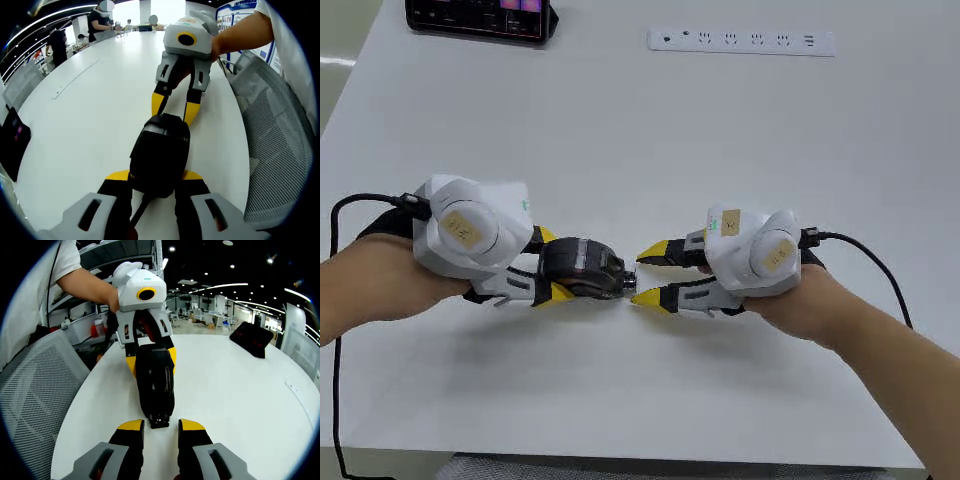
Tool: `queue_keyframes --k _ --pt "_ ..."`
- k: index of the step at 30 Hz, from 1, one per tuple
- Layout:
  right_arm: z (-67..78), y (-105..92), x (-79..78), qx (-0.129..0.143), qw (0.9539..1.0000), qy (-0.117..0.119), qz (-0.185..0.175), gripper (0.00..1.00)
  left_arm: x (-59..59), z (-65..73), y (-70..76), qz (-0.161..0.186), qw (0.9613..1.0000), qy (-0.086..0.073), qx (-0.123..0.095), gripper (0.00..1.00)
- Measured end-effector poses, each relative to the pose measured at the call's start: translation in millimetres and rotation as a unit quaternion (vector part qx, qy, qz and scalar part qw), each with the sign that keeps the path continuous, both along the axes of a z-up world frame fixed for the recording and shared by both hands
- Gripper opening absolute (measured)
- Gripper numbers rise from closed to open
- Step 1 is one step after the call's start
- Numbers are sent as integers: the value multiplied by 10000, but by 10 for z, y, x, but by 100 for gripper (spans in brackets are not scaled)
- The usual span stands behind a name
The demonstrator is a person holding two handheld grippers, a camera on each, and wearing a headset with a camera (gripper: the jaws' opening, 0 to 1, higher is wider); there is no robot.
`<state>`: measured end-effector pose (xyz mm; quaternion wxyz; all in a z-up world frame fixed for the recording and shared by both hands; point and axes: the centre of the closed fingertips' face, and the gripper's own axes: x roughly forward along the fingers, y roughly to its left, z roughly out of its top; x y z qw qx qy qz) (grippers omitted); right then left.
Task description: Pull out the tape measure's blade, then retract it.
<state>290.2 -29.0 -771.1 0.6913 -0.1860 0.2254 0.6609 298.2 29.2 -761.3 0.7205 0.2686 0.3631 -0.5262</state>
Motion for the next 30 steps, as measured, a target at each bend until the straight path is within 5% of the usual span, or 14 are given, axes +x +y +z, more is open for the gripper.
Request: queue_keyframes --k 30 --pt "-52 71 -23 71 9998 -11 159 12 -7 8 -1 -19 10000 -26 2 28"
